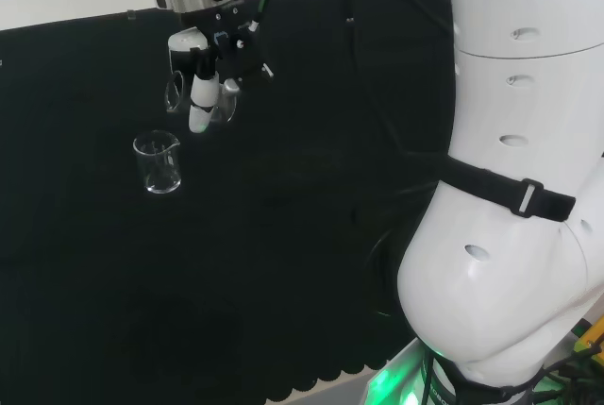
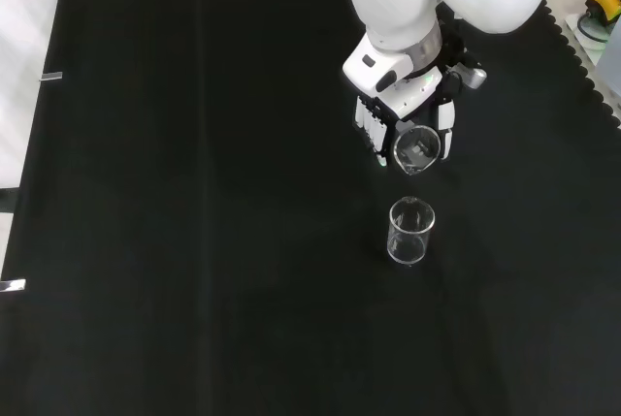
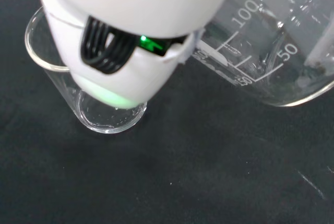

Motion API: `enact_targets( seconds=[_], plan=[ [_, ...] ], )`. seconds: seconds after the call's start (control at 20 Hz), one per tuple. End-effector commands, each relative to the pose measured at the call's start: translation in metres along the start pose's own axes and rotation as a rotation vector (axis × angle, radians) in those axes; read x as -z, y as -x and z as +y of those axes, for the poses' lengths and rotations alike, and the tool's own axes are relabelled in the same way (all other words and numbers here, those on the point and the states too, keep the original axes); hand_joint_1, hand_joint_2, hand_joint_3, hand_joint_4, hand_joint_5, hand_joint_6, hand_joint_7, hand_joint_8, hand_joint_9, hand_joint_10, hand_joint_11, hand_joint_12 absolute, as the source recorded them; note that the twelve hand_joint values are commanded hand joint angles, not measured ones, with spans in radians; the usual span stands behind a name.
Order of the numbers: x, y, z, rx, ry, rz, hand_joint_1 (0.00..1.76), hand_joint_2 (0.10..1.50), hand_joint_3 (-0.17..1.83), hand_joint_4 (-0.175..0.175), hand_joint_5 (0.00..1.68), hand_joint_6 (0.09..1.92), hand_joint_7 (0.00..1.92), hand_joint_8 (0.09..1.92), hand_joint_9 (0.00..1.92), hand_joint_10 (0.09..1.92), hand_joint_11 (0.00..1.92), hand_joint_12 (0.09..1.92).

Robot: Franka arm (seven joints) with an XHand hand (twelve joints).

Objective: Place the beaker back on the table.

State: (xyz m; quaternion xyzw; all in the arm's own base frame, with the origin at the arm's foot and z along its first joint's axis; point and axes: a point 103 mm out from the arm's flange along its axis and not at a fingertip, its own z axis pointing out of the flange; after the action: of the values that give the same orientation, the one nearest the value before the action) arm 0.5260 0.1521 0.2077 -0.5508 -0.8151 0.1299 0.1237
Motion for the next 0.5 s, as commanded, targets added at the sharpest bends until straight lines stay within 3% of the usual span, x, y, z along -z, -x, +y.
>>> enact_targets(
  seconds=[0.05, 0.5],
  plan=[
    [-0.0008, 0.0029, -0.0011, 0.001, 0.003, 0.009, 1.42, 0.96, -0.04, -0.175, 1.35, 0.33, 1.46, 0.24, 1.38, 0.31, 1.07, 0.84],
    [-0.003, 0.0126, -0.0024, 0.031, 0.043, 0.058, 1.42, 0.96, -0.04, -0.175, 1.35, 0.33, 1.46, 0.24, 1.38, 0.31, 1.07, 0.83]
  ],
)
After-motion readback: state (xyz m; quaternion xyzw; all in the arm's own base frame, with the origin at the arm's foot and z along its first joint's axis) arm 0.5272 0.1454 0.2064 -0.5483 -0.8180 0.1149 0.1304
